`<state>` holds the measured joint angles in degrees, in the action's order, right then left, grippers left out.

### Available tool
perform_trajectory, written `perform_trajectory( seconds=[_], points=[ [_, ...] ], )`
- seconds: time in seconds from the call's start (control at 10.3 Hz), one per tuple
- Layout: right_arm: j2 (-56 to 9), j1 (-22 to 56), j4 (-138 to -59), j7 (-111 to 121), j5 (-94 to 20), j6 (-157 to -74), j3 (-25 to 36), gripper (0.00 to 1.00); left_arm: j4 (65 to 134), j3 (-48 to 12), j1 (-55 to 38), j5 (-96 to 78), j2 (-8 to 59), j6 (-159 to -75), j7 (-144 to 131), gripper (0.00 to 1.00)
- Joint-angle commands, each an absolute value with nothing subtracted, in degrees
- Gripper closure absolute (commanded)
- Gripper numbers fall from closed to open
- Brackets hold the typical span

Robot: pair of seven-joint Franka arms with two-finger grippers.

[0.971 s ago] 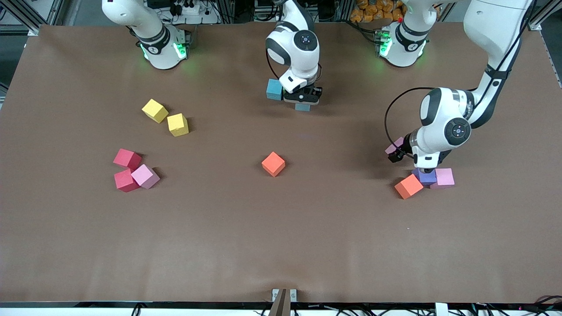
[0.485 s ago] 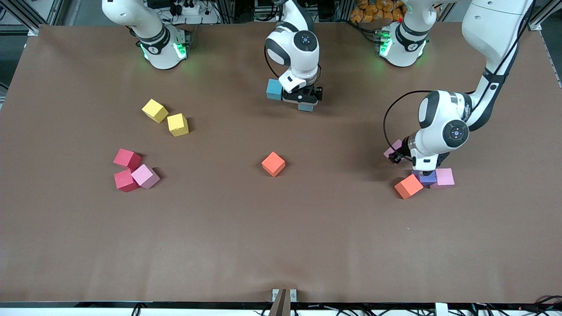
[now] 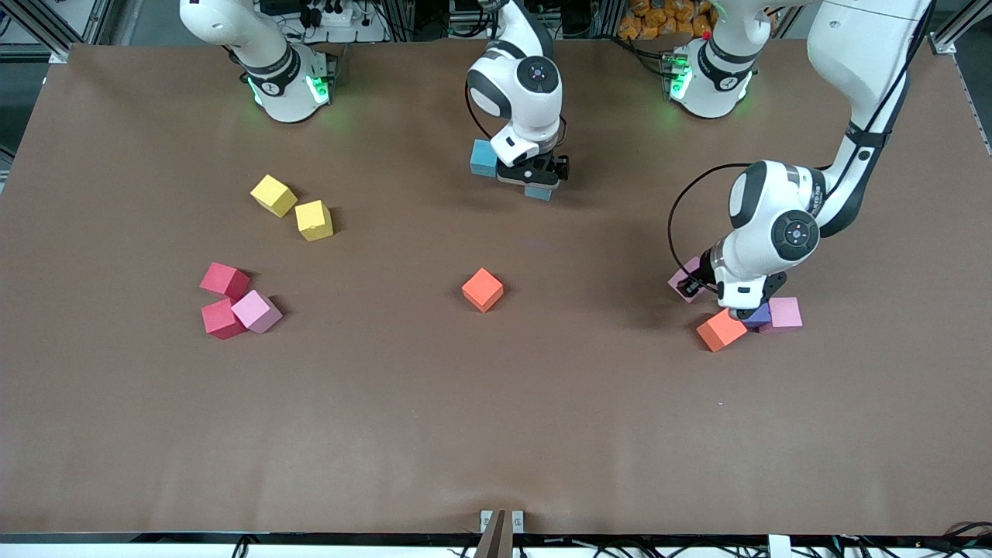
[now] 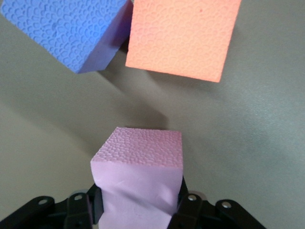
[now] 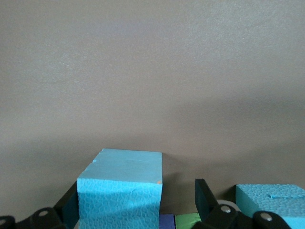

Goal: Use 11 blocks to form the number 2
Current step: 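Grasp the pink cube with the left gripper while the right gripper lowers cyan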

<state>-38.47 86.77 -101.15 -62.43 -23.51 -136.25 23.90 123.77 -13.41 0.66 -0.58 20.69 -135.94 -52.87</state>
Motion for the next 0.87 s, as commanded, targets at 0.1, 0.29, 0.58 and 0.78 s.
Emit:
perform_trajectory(
  seconds=[0.1,0.29,0.58,0.78],
  points=[
    [-38.76,86.92,-101.25,-61.08,-22.77,-136.14,23.99,0.0,122.35,-12.92,0.26,0.53,20.66,-135.53,-53.61,0.78],
    [-38.76,86.84,-101.34,-59.51,-21.01,-135.97,23.99,0.0,121.21,-13.01,-0.87,0.61,20.04,-134.92,-53.18,0.78],
    [-38.58,86.84,-102.66,-57.75,-18.9,-135.97,23.99,0.0,118.92,-13.45,-2.28,0.7,20.21,-133.42,-53.26,0.78],
    [-38.32,86.57,-102.48,-58.79,-19.24,-135.88,23.99,0.0,118.92,-13.45,-2.29,0.7,20.13,-133.24,-53.09,0.78]
  ],
)
